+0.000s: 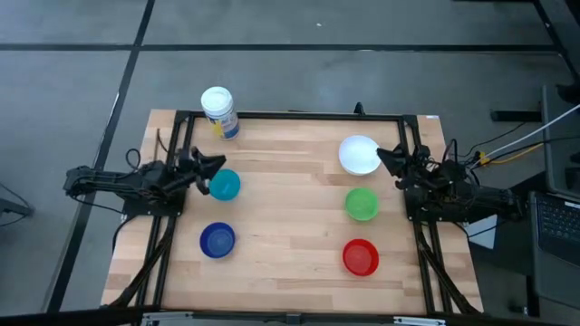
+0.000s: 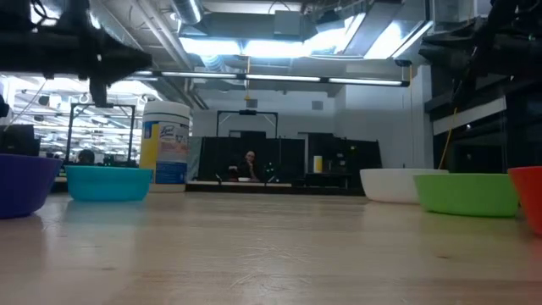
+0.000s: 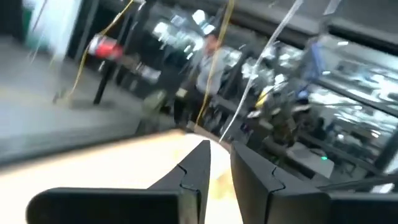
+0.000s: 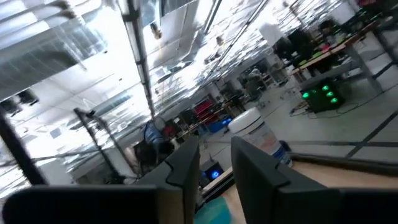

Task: Nest bowls inside each other
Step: Stack the green bowl on top of the white bowl

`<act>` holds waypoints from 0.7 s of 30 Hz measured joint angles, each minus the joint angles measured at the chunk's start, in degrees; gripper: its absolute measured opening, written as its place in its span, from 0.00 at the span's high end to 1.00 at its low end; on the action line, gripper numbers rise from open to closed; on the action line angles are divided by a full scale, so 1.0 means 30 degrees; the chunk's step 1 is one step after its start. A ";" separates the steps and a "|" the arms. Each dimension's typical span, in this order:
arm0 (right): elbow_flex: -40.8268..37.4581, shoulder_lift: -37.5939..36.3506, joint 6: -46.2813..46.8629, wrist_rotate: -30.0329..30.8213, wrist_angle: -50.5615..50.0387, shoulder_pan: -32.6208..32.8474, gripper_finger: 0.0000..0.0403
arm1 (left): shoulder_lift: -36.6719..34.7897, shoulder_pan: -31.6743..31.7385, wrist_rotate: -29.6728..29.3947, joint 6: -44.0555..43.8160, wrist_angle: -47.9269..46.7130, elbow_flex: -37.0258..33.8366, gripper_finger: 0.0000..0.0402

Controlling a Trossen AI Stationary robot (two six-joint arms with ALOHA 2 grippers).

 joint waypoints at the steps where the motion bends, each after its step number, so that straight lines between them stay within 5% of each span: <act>1: 0.0391 0.0347 -0.0355 0.0453 0.0055 -0.0093 0.77 | 0.0173 0.0102 -0.0118 -0.1003 -0.0494 0.0030 0.86; 8: 0.6628 0.4921 -0.3387 -0.0669 -0.0824 -0.1115 0.74 | 0.2405 0.0698 0.0592 -0.1104 -0.0723 0.4183 0.80; 11: 1.0242 0.8456 -0.4266 -0.0923 -0.5497 -0.1501 0.71 | 0.4675 0.0960 0.0735 0.0505 -0.2407 0.7758 0.75; 17: 1.6188 1.4939 -0.4125 -0.3862 -1.8063 -0.2469 0.68 | 1.0680 0.1667 0.1700 0.0608 -1.1760 1.4388 0.70; 21: 1.7671 1.6684 -0.4451 -0.5032 -2.3146 -0.2580 0.67 | 1.3471 0.2345 0.4318 0.0921 -1.2556 1.6543 0.71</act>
